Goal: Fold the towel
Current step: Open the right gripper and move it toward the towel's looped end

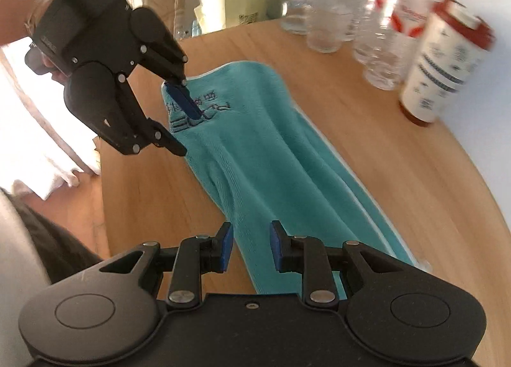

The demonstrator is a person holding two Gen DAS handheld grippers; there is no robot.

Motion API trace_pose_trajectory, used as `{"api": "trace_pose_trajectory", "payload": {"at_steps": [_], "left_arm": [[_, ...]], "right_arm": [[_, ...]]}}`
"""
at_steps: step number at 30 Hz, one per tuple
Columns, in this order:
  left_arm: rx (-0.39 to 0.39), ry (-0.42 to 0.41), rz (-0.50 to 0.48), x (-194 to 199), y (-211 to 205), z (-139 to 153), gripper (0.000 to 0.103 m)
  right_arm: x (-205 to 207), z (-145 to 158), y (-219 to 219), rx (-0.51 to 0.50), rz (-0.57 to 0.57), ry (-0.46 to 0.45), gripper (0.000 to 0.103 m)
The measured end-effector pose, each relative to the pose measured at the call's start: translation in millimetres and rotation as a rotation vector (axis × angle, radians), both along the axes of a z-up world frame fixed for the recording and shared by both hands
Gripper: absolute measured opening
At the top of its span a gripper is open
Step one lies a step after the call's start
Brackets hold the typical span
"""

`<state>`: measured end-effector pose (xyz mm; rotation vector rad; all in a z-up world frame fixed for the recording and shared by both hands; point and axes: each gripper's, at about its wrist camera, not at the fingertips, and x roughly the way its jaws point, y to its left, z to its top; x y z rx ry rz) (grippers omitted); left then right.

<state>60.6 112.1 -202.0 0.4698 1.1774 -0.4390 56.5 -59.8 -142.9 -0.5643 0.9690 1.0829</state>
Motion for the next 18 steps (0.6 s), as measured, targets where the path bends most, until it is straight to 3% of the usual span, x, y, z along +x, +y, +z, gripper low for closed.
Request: {"api": "trace_pose_trajectory", "payload": {"at_steps": [6,8,9,15,18], "left_arm": [[-0.026,0.004,-0.005,-4,7,-3,0.043],[-0.020,-0.002,-0.023,-7,8,-4,0.043],[-0.018,-0.005,-0.033,-8,8,-4,0.043],[-0.013,-0.031,-0.077,-11,15,-4,0.022],[-0.014,-0.029,-0.118,-15,17,-3,0.019]], "right_arm": [[-6,-19,17,-0.093,-0.018,-0.033,0.027],[-9,-29,23,-0.112,-0.023,-0.027,0.005],[-9,-31,24,-0.120,-0.032,-0.017,0.005],[-8,-27,8,-0.082,-0.094,0.088,0.003],[-14,-25,0,-0.068,-0.106,0.107,0.003]]}}
